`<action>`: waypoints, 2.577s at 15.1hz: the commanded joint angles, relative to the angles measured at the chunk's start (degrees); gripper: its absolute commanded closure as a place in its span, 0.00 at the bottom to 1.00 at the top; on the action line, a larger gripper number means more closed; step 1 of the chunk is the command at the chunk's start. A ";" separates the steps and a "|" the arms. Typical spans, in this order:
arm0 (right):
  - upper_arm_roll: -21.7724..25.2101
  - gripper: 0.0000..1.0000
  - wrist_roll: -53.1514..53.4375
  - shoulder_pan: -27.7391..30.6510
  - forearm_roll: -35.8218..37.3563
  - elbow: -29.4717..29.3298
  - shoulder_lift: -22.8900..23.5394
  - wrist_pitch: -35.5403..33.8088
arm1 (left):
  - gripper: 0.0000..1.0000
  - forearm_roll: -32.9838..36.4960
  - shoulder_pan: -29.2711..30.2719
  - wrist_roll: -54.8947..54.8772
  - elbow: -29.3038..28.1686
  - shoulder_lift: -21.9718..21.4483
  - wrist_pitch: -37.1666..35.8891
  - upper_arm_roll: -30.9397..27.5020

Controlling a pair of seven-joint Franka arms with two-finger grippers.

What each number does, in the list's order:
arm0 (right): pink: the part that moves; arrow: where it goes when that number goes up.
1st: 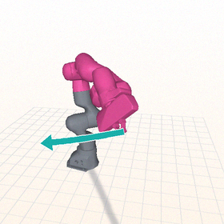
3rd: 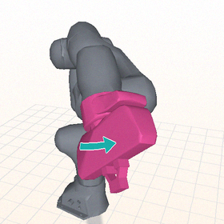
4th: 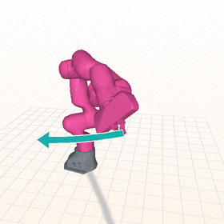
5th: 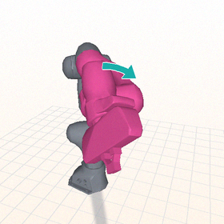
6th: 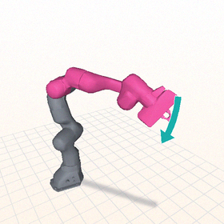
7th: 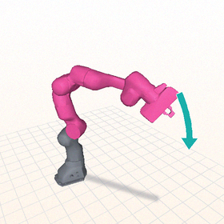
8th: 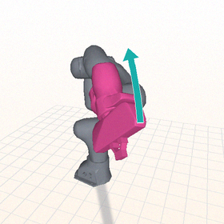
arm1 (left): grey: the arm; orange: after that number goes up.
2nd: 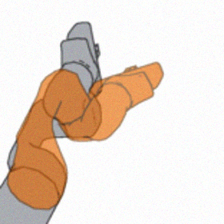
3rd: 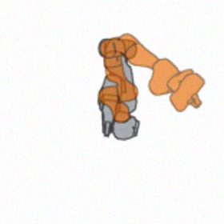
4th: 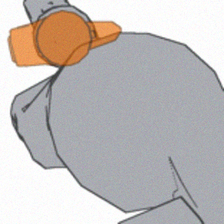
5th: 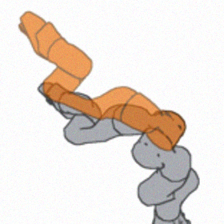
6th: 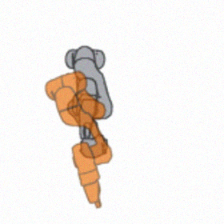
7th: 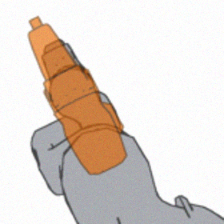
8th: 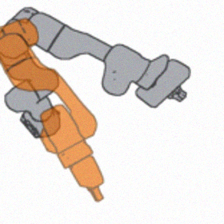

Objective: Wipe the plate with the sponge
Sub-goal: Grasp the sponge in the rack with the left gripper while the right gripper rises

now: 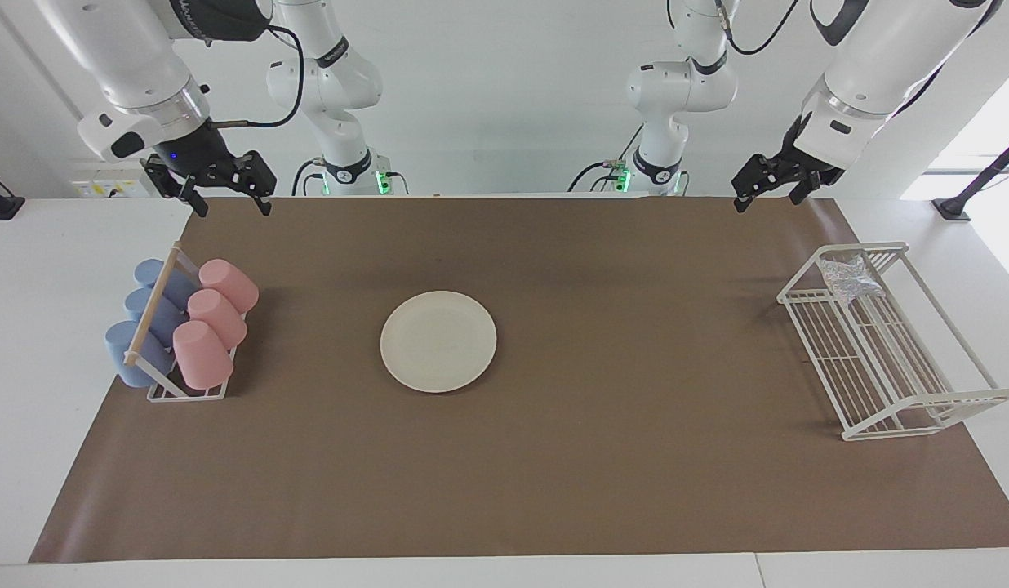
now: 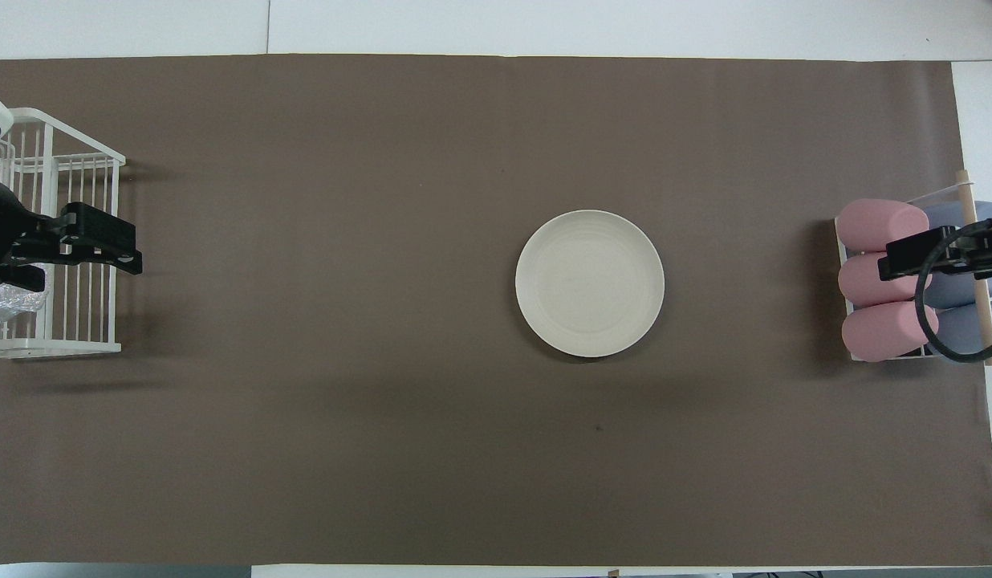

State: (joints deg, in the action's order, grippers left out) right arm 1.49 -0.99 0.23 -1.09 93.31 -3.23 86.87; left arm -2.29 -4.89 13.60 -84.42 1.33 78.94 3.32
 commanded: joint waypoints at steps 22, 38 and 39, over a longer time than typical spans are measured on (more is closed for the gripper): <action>-1.05 0.00 26.63 -1.90 -0.06 0.99 -0.99 0.49 | 0.00 36.99 -4.26 7.32 -14.27 7.72 10.97 0.64; -13.53 0.00 81.14 -1.90 -7.44 1.17 -2.22 -2.23 | 0.07 52.83 -1.62 8.02 -23.94 10.28 14.14 0.28; -13.62 0.00 81.06 -1.90 -7.35 1.17 -2.22 -2.23 | 0.08 52.92 -1.53 8.81 -24.81 9.93 13.96 0.28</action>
State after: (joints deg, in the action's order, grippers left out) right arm -11.58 78.41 -2.16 -7.66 93.34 -4.28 84.57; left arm 49.42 -6.53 20.79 -106.07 12.99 92.42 3.72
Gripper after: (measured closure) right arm 0.000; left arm 0.040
